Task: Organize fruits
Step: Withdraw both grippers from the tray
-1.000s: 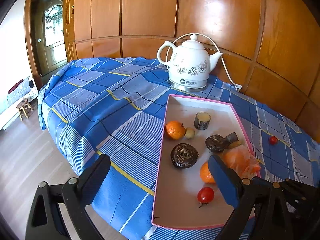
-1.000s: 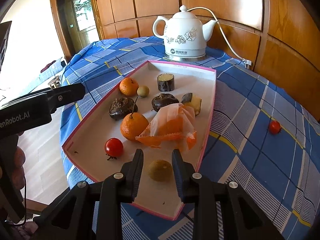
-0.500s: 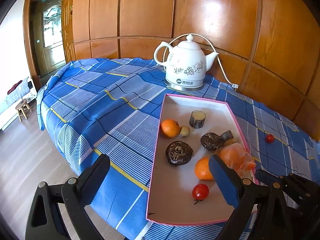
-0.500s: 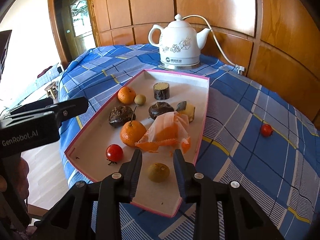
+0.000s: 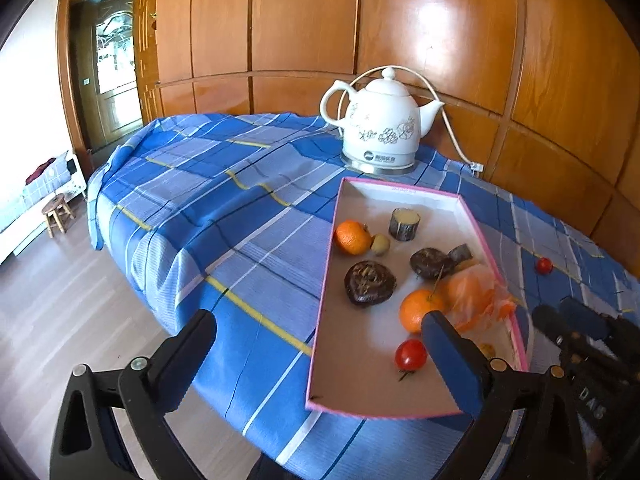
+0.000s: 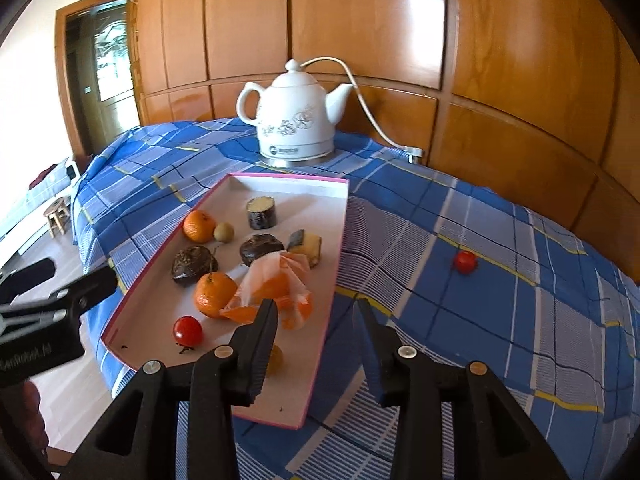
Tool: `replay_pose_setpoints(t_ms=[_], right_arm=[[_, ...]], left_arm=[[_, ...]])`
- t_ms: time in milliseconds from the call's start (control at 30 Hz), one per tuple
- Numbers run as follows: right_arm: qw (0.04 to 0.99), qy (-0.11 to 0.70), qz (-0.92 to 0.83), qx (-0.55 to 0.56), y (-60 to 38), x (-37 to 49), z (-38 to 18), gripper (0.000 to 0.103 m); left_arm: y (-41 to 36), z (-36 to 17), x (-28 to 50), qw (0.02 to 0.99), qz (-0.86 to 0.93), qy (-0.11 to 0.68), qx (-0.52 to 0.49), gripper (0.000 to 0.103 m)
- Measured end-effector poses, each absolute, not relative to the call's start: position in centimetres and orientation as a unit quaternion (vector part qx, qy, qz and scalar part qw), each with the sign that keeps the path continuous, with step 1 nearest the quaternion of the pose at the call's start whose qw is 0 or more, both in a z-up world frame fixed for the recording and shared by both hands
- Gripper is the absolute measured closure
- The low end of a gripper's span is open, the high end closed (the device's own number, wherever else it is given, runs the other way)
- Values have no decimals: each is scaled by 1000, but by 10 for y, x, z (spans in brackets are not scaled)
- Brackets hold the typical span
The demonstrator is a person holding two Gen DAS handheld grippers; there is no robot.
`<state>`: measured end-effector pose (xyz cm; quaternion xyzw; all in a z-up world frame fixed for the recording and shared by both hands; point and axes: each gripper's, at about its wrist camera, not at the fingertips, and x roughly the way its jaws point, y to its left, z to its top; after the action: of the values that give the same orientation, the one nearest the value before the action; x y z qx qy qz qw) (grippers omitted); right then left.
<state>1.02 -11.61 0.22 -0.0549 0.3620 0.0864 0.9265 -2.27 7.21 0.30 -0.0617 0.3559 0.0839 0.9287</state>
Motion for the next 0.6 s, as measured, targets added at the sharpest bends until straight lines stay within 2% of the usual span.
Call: replay_pose_setpoints(t_ms=[600], right_arm=[[930, 348, 85, -80, -103, -10, 6, 63]], left_arm=[[77, 13, -49, 941, 110, 310, -79, 0]])
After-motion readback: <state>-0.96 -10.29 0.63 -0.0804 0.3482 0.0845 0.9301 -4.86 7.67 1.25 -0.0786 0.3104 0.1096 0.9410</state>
